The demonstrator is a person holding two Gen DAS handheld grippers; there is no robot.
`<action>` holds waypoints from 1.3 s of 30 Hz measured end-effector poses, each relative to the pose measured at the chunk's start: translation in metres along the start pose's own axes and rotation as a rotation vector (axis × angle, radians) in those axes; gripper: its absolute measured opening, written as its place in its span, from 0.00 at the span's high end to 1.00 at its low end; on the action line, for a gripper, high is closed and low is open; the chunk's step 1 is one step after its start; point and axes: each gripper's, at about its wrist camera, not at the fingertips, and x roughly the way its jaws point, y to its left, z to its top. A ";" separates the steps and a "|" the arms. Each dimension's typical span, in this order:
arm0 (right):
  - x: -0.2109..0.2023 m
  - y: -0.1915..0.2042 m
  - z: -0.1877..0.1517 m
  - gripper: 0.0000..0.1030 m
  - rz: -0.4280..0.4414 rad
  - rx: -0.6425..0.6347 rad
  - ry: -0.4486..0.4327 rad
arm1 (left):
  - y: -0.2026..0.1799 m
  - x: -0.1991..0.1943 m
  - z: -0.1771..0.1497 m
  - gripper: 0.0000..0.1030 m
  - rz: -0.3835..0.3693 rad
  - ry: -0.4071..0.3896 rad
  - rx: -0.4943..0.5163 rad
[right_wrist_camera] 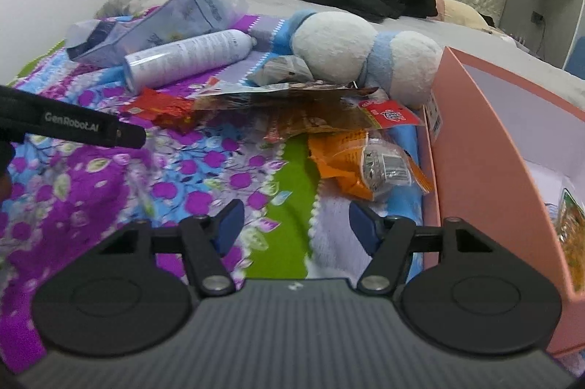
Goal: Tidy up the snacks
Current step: 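Close the left tool on a red foil candy while the right reaches an orange packet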
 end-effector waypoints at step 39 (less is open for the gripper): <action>0.015 0.034 0.009 0.97 -0.129 -0.321 -0.036 | -0.023 0.014 0.000 0.64 -0.061 -0.014 0.116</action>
